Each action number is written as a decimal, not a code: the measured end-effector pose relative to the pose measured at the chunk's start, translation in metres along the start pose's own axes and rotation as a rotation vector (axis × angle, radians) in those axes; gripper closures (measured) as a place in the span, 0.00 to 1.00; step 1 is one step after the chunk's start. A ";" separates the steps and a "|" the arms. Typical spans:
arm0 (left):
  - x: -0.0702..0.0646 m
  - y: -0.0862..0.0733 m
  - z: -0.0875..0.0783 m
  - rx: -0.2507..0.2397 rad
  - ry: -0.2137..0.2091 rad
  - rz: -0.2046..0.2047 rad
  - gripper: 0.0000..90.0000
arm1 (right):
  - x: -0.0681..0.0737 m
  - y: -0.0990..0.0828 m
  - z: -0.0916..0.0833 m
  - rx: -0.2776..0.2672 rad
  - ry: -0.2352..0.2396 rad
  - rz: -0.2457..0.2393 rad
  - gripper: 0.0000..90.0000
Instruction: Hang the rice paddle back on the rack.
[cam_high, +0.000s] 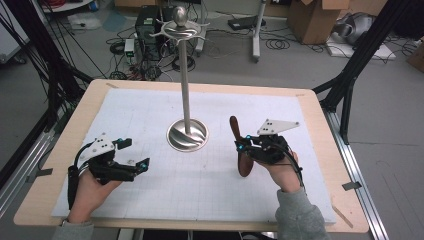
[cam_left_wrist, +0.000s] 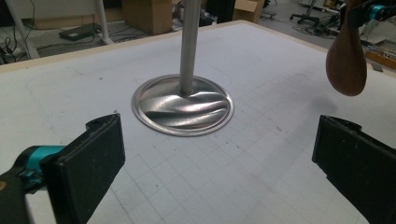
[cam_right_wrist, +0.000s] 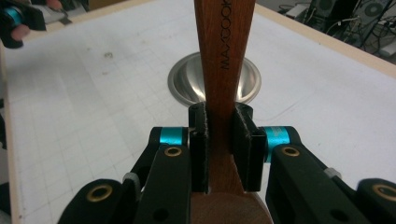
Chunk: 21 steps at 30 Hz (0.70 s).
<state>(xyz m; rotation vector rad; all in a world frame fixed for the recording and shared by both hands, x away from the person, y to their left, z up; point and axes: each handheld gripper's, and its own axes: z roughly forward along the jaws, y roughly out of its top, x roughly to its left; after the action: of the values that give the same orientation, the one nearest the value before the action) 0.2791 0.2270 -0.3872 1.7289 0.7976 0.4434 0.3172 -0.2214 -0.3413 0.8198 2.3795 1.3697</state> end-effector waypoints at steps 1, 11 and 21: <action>0.000 0.000 -0.001 0.001 0.002 0.003 0.03 | -0.001 0.001 -0.002 -0.011 -0.001 0.002 0.86; 0.000 -0.001 0.001 0.006 -0.001 0.001 0.03 | -0.009 0.025 -0.017 -0.058 0.028 0.005 0.86; -0.002 0.000 0.001 0.002 -0.002 0.001 0.03 | -0.013 0.047 -0.025 -0.093 0.021 -0.004 0.86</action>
<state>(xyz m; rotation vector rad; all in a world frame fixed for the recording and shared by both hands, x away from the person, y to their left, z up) 0.2780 0.2251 -0.3875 1.7315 0.7961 0.4421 0.3312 -0.2283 -0.2893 0.7785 2.3126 1.4818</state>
